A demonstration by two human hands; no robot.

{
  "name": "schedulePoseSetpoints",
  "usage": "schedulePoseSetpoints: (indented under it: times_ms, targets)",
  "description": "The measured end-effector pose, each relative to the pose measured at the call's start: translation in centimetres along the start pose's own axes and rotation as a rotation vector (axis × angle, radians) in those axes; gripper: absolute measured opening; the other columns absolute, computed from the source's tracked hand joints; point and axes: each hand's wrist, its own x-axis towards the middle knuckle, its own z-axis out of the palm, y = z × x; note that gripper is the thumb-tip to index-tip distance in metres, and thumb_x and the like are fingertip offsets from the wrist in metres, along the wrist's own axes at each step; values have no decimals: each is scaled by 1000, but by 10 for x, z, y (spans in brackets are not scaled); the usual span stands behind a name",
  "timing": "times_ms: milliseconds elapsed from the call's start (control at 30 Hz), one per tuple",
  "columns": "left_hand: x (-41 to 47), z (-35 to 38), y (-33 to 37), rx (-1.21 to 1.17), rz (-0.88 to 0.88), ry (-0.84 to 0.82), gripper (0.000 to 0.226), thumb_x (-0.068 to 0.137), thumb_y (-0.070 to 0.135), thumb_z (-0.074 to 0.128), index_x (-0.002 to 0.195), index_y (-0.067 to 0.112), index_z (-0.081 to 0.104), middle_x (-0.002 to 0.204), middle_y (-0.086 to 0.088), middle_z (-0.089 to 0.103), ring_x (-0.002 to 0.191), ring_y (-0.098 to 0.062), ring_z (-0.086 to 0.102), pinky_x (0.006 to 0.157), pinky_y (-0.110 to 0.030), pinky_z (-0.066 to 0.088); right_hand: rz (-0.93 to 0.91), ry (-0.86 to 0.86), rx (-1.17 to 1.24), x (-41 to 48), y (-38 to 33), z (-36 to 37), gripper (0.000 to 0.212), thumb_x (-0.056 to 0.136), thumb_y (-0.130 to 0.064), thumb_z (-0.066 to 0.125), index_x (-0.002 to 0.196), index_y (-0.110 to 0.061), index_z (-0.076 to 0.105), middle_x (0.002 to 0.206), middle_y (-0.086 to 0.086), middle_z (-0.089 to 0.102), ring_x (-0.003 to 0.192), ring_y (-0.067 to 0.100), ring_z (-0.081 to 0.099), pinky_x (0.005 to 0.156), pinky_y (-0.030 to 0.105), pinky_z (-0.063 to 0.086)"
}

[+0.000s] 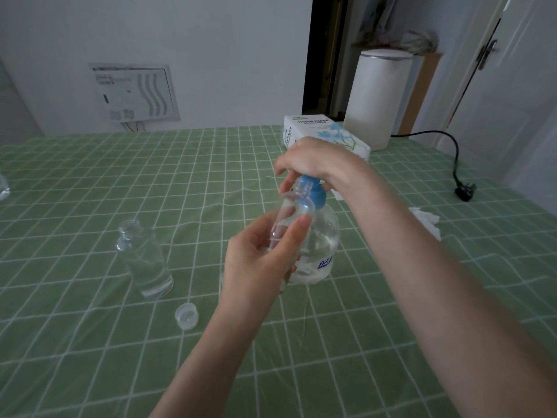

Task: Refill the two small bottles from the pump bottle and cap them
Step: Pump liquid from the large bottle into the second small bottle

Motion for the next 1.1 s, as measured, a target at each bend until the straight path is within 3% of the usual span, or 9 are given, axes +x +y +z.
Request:
schedulePoseSetpoints:
  times_ms: [133,300,433,600,700,800,900,967,1100]
  targets:
    - [-1,-1,-1,20,-16,-2,24,63,52,64,71,30,71,46,7,51,42,-9,44,36,-16,34,20,-21,25,2,4,4,34,92,-17,55,123,-3,61,117,16,70,88,27,61,82,38,52]
    - [-2,-1,-2,22,-30,-4,26,62,53,64,80,37,72,45,9,53,42,-7,44,36,-18,36,23,-38,23,4,7,8,34,93,-17,54,122,-1,59,117,17,69,84,26,58,77,35,46]
    - [-2,0,-2,-7,-28,-4,30,61,52,65,81,30,72,45,10,55,40,-3,45,35,-15,34,-21,-3,34,2,6,4,38,93,-18,54,126,0,60,112,18,72,84,25,62,80,32,48]
    - [-1,1,0,-16,-12,0,32,62,49,64,83,24,68,45,11,57,39,0,47,37,-12,35,-35,33,18,-3,0,-4,38,94,-23,52,126,-5,61,105,12,76,87,21,59,59,25,37]
    - [-1,0,0,-6,-16,4,37,62,49,63,86,21,67,45,12,58,39,0,47,37,-11,35,-12,11,28,-3,0,-1,36,93,-22,53,124,-7,61,109,13,74,101,24,64,61,26,38]
    - [-1,0,0,-2,-21,7,38,61,50,64,85,21,67,46,11,59,39,-1,48,36,-12,35,6,-2,24,-2,-1,0,34,92,-23,54,122,-8,62,112,12,73,90,22,62,63,26,40]
    - [-2,-1,0,11,-26,2,26,63,50,64,74,27,69,45,9,56,40,-4,47,36,-14,36,19,-31,26,0,2,3,35,93,-20,55,125,-5,59,114,14,70,103,26,65,86,39,54]
    - [-3,0,0,31,-27,-8,20,63,50,64,68,31,70,44,8,54,41,-6,46,36,-16,36,30,-50,25,0,4,6,37,94,-20,55,127,-3,57,117,16,68,109,30,65,99,45,51]
    - [-3,0,-1,29,-32,6,21,62,51,64,70,33,71,45,7,53,41,-8,45,35,-17,36,26,-49,15,0,5,9,40,94,-21,55,129,-3,56,118,15,68,109,31,65,100,45,50]
